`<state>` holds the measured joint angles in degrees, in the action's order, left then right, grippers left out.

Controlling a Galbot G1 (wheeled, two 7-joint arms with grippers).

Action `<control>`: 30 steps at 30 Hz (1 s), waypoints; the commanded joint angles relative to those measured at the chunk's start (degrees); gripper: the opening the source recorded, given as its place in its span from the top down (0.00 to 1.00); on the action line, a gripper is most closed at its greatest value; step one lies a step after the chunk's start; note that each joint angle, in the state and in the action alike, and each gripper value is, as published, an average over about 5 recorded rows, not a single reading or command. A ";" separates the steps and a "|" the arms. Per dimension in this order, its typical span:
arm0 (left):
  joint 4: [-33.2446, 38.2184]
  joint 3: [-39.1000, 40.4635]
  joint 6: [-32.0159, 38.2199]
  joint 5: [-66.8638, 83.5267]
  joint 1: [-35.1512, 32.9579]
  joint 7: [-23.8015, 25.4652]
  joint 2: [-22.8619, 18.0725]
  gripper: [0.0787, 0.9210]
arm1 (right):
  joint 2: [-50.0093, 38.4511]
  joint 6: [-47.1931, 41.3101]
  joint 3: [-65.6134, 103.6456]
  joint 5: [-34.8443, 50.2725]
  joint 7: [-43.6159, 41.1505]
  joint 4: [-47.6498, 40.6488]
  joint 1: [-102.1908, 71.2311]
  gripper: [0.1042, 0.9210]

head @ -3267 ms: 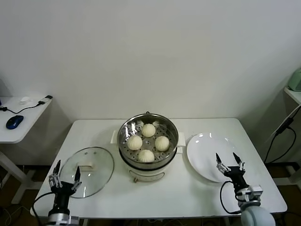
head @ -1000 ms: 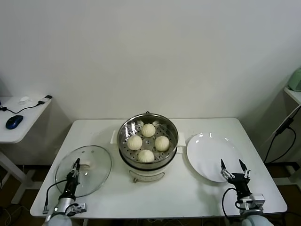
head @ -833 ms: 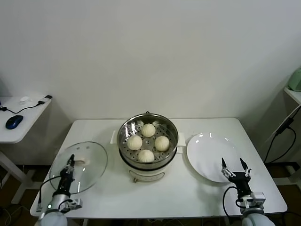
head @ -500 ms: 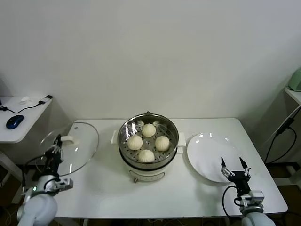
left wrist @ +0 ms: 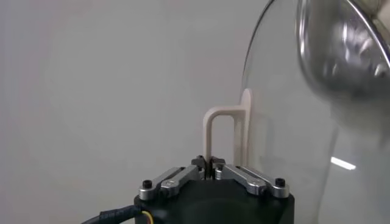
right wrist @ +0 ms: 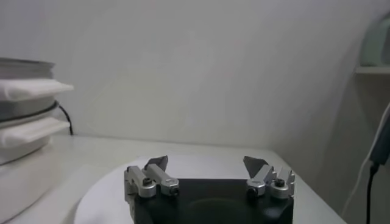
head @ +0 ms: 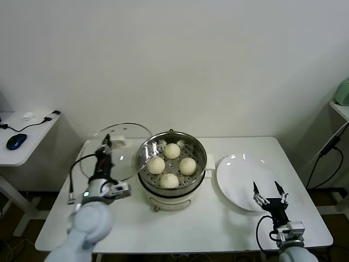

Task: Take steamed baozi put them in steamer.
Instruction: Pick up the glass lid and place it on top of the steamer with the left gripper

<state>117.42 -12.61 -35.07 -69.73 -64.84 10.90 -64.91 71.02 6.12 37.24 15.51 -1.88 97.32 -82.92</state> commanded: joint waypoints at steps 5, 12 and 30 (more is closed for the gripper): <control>1.69 17.68 -9.72 -12.19 9.01 8.46 -7.94 0.93 | -0.39 3.29 -0.14 0.63 0.81 -0.56 0.38 0.12; -2.87 22.78 -9.52 -21.02 7.22 9.23 -17.30 0.93 | -0.03 4.08 -0.10 1.25 1.09 -1.27 0.05 0.12; -14.62 21.16 -8.93 -17.78 9.32 2.21 -21.89 0.93 | 0.92 5.38 0.80 1.56 1.99 -1.63 -1.03 0.12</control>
<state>104.43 7.00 -42.20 -87.21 -56.12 13.63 -84.20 71.80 11.13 37.99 16.96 -0.11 95.68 -83.82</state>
